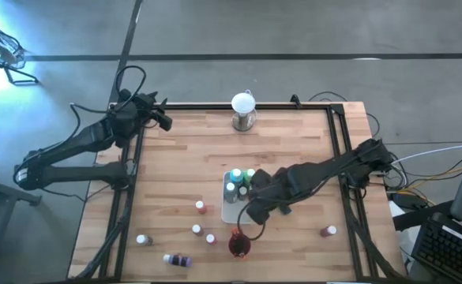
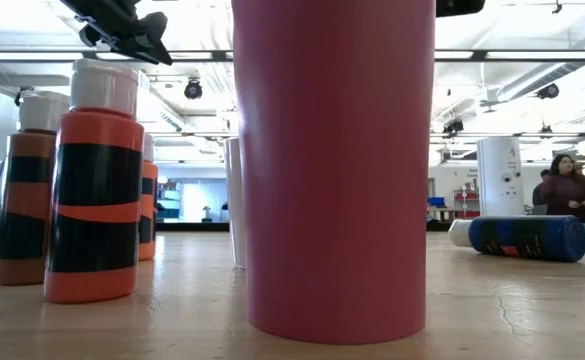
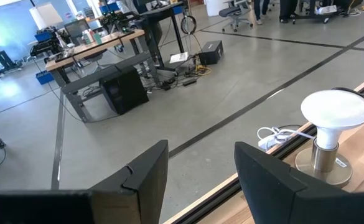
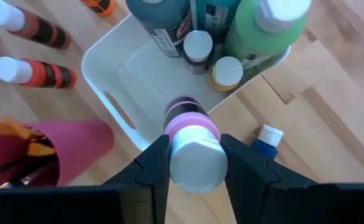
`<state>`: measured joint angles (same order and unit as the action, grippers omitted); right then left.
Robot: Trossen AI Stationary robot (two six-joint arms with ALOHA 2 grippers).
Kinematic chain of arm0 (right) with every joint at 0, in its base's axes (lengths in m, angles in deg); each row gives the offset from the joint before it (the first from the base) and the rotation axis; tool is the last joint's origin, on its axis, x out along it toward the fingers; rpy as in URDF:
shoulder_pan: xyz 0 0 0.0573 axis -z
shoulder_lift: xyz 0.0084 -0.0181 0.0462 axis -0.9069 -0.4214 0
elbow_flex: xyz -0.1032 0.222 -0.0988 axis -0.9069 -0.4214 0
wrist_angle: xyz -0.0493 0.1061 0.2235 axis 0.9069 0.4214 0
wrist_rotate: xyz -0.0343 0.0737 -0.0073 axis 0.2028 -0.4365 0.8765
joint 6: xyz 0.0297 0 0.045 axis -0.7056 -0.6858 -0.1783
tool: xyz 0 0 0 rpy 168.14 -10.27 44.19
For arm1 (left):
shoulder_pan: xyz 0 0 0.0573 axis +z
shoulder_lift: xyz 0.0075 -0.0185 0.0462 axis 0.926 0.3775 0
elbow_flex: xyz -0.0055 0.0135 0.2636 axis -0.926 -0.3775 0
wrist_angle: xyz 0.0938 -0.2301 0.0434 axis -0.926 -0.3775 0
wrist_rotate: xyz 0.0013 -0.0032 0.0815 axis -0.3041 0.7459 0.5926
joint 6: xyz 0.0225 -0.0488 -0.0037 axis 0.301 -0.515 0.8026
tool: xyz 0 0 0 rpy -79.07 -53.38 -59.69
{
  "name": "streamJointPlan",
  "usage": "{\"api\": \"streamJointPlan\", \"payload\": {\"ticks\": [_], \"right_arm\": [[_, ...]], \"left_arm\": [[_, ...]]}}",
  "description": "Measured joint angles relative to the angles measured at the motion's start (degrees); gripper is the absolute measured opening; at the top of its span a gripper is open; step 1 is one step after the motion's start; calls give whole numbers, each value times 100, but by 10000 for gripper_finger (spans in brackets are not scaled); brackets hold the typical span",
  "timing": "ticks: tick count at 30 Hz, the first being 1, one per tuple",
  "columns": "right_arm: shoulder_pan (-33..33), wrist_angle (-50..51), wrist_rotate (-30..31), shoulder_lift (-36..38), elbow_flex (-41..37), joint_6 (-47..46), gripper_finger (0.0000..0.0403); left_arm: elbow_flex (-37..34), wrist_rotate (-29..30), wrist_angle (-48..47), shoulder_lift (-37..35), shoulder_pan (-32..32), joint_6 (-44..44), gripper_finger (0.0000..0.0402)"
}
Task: Pick & Place Paint Supplies
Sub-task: Put the pink paint bottle into the white bin
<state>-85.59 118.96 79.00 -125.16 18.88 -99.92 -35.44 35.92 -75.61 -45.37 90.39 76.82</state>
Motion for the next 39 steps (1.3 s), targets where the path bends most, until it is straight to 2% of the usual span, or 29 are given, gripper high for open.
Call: {"api": "streamJointPlan", "payload": {"ticks": [31, 39], "right_arm": [[176, -463, 127, -1208, -13, 6, 113], [275, -453, 140, -1217, -39, 67, 113]], "left_arm": [[0, -1, 0, -2, 0, 0, 191], [0, -1, 0, 0, 0, 0, 191]]}}
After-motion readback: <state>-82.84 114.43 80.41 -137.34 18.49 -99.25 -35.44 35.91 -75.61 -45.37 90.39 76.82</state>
